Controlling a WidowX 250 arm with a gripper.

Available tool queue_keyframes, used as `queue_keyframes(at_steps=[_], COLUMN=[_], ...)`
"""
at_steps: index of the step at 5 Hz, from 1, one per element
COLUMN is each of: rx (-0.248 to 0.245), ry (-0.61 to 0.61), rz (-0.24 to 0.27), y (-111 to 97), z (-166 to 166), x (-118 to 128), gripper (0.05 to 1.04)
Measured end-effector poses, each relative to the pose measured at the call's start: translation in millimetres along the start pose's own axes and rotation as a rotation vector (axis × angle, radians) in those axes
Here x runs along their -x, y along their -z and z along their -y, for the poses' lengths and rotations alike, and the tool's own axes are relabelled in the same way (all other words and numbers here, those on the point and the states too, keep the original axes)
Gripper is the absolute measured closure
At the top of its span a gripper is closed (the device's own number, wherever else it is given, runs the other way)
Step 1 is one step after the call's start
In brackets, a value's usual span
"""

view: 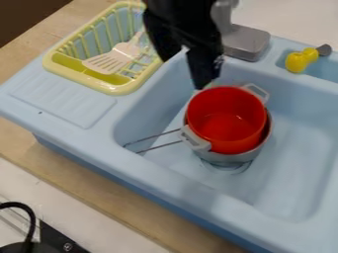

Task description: Move the yellow knife to the middle top of the sink

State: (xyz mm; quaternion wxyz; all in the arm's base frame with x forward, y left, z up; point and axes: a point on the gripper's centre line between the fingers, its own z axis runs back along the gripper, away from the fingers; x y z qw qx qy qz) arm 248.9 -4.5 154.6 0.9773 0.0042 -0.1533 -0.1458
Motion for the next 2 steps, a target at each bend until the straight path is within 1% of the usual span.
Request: queue_keyframes(at_steps=[1,2], rx=[-0.033,-0.079], ry=[-0.085,-0.156], rz=[-0.025,-0.024], y=[7,4], z=[-20,-41], x=[15,19], gripper=[0.085,0.085])
